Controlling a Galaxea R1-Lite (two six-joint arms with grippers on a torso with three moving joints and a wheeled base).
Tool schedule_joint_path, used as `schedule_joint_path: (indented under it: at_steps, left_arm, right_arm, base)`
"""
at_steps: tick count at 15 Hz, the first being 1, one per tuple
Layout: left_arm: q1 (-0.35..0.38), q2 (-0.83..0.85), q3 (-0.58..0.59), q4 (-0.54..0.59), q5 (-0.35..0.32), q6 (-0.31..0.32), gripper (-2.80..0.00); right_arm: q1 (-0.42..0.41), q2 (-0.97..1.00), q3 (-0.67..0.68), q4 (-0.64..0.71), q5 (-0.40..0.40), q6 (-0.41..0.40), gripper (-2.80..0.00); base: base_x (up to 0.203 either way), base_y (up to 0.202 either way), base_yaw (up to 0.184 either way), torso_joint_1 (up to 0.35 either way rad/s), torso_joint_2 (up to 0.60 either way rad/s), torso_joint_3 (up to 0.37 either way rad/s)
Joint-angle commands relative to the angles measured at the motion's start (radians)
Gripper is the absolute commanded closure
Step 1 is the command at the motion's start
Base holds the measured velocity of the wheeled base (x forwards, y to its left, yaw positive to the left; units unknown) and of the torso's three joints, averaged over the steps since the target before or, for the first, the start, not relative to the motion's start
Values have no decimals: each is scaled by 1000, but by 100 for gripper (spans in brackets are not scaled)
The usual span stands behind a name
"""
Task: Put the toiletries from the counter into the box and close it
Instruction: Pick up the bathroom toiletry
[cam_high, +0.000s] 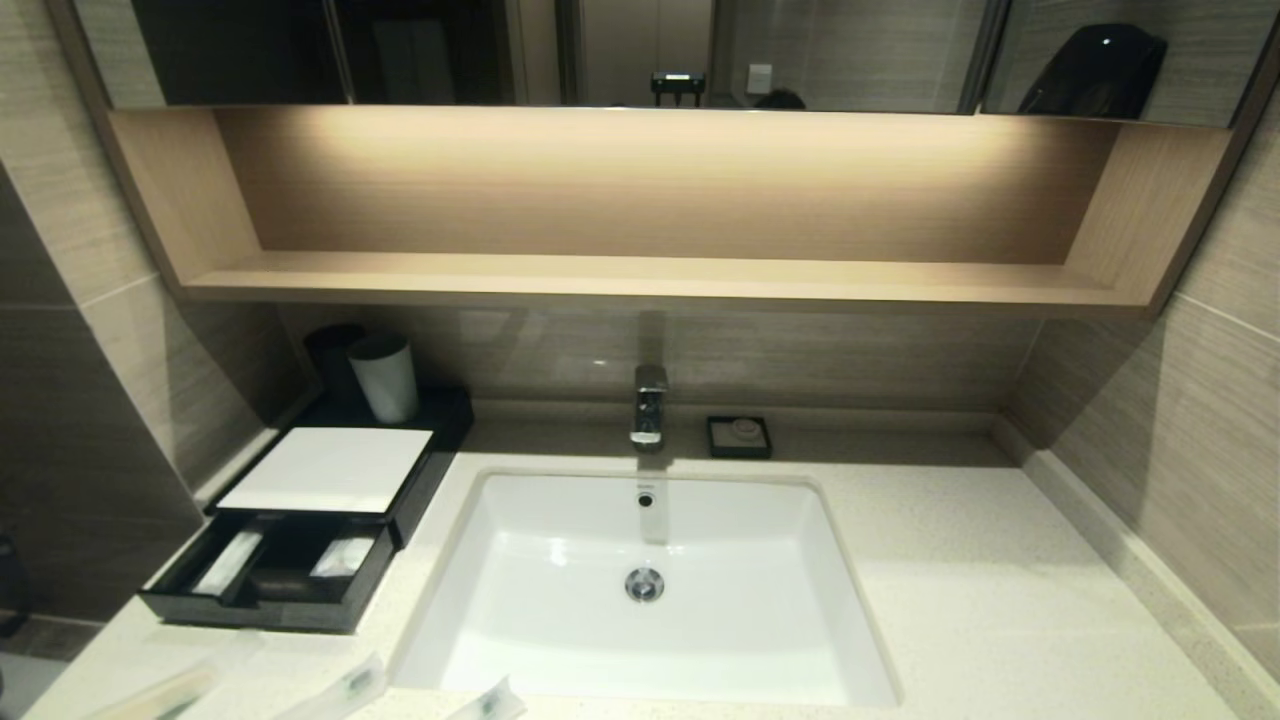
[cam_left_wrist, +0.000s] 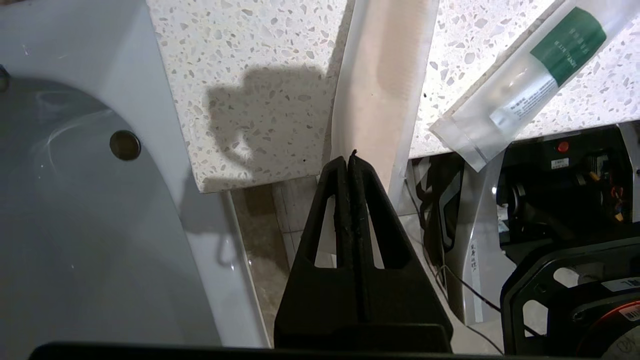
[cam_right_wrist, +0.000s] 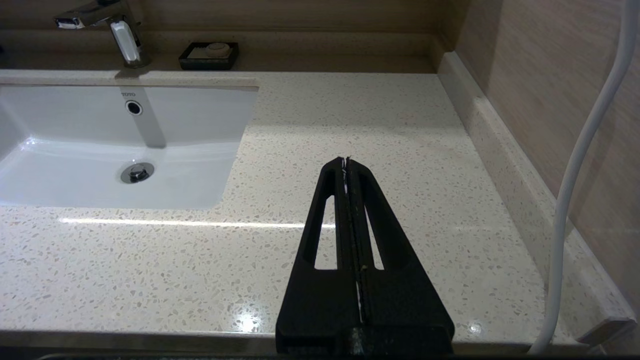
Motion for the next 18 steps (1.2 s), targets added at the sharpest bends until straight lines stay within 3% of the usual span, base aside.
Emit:
schedule_joint_path:
  at_steps: [1, 7, 12, 18]
  left_arm:
    - [5, -15, -18, 18, -5, 5, 0]
    - [18, -53, -46, 70, -43, -16, 0]
    - [18, -54, -97, 104, -83, -91, 0]
    - [17, -8, -96, 130, -73, -82, 0]
  right_arm:
    - [0, 0, 0, 0, 2, 0, 0]
    - [0, 0, 0, 0, 2, 0, 0]
    - [0, 0, 0, 0, 0, 0, 0]
    - [0, 0, 0, 0, 0, 0, 0]
  base:
    - [0, 0, 0, 0, 0, 0]
    - [0, 0, 0, 0, 0, 0]
    - [0, 0, 0, 0, 0, 0]
    - [0, 0, 0, 0, 0, 0]
